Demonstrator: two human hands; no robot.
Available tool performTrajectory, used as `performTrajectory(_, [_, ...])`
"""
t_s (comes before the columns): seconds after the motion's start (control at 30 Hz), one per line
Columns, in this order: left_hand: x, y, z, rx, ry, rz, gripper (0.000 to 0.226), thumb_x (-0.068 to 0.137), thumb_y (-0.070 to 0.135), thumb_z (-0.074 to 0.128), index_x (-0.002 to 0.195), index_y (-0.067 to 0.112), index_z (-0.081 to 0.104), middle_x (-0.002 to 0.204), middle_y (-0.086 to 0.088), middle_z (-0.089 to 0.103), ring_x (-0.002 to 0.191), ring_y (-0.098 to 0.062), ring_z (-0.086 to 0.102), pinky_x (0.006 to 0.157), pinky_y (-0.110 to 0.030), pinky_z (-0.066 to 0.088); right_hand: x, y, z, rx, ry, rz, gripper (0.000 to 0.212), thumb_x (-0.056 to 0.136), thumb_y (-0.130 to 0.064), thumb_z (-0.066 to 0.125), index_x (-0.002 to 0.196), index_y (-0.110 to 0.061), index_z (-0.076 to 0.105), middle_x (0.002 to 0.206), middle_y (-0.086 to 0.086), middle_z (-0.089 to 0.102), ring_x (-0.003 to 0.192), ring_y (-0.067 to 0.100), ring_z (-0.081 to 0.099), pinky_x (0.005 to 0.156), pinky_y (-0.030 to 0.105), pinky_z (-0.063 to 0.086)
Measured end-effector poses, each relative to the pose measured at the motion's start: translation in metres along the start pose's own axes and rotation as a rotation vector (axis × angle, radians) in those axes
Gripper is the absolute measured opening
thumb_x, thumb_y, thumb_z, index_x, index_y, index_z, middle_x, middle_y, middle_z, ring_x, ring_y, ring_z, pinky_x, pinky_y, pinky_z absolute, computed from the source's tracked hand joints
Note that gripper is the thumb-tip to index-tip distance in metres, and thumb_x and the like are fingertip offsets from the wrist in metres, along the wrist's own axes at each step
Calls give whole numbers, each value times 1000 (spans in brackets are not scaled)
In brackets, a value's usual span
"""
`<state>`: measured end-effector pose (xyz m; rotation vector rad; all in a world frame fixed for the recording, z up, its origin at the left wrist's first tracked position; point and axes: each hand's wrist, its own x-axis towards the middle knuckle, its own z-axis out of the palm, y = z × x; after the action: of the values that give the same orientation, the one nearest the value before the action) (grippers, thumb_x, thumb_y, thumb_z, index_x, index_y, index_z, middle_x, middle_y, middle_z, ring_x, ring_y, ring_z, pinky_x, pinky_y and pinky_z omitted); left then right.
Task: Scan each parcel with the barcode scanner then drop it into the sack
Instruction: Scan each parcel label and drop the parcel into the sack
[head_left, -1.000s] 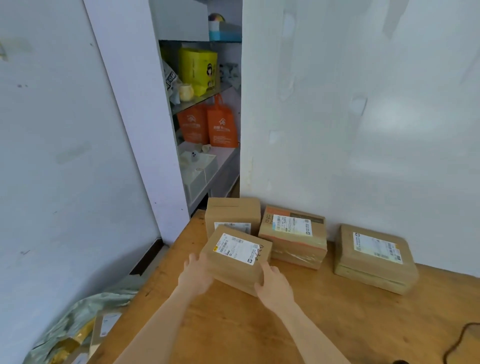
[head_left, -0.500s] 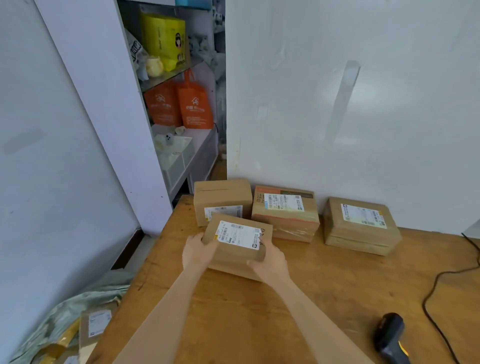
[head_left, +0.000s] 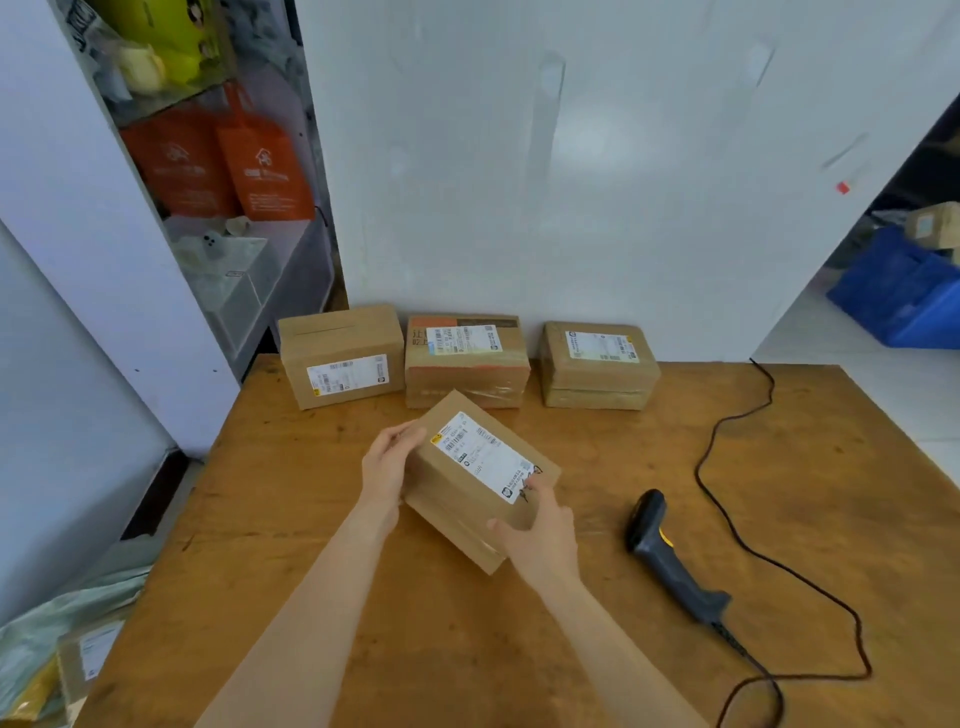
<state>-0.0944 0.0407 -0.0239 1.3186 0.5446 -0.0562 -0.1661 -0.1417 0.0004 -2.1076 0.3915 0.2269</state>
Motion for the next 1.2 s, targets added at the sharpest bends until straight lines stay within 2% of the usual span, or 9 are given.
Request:
performTrajectory(0.17, [-12, -13, 34, 24, 96, 142, 27, 72, 30, 82, 91, 27, 63, 104, 5, 62, 99, -16, 56, 70, -26, 44, -30, 26, -14, 71, -9, -31, 71, 81, -32, 72, 139, -35, 32, 115, -5, 33, 93, 9, 55, 56, 12, 41])
performTrajectory(0.33, [-20, -15, 59, 6, 123, 94, 56, 67, 35, 85, 112, 24, 53, 103, 8, 56, 93, -9, 54, 67, -26, 44, -37, 45, -32, 106, -44, -98, 65, 80, -27, 73, 131, -39, 34, 119, -7, 34, 103, 5, 51, 72, 11, 44])
performTrajectory(0.5, [-22, -9, 66, -76, 76, 54, 65, 63, 30, 88, 116, 26, 49, 106, 3, 57, 95, -13, 56, 72, -31, 49, -28, 70, -65, 102, 3, -135, 68, 79, -22, 72, 134, -34, 34, 124, -10, 47, 113, 7, 50, 93, 24, 44])
performTrajectory(0.67, [-26, -8, 57, -74, 9, 32, 74, 58, 29, 88, 123, 20, 54, 118, -6, 60, 100, -20, 57, 72, -42, 51, 4, 123, -104, -400, 213, -8, 70, 86, -26, 63, 145, -22, 24, 140, 7, 35, 128, 30, 38, 96, 43, 44])
performTrajectory(0.77, [-31, -11, 56, -26, -87, 27, 72, 48, 35, 87, 113, 26, 59, 121, -6, 62, 109, -25, 57, 76, -45, 50, 23, 147, -114, -601, 201, 120, 72, 88, -36, 61, 146, -24, 19, 143, 8, 31, 132, 31, 33, 104, 48, 36])
performTrajectory(0.93, [-41, -27, 59, -5, -158, -26, 87, 44, 38, 88, 122, 35, 49, 122, -9, 61, 110, -29, 60, 82, -39, 50, 53, 167, -118, -767, 124, 124, 68, 89, -45, 58, 143, -23, 23, 141, 7, 36, 132, 30, 34, 105, 49, 34])
performTrajectory(1.07, [-46, -38, 65, -48, -144, -25, 96, 41, 36, 89, 127, 35, 46, 121, -9, 61, 103, -26, 63, 77, -34, 49, 68, 168, -119, -626, 76, 19, 55, 93, -36, 56, 137, -13, 32, 129, 11, 49, 121, 31, 45, 93, 43, 46])
performTrajectory(1.13, [-48, -39, 68, -49, -143, -11, 96, 42, 37, 88, 129, 36, 46, 123, -5, 59, 106, -24, 61, 77, -33, 49, 63, 159, -123, -354, 61, -70, 41, 94, -30, 57, 126, -10, 42, 115, 13, 57, 103, 29, 56, 82, 41, 50])
performTrajectory(1.2, [-47, -39, 69, -64, -137, 3, 96, 43, 38, 88, 129, 38, 46, 125, -1, 57, 109, -23, 59, 82, -37, 49, 49, 144, -130, -41, 55, -144, 18, 93, -30, 58, 105, -23, 48, 100, 6, 63, 83, 15, 61, 69, 32, 52])
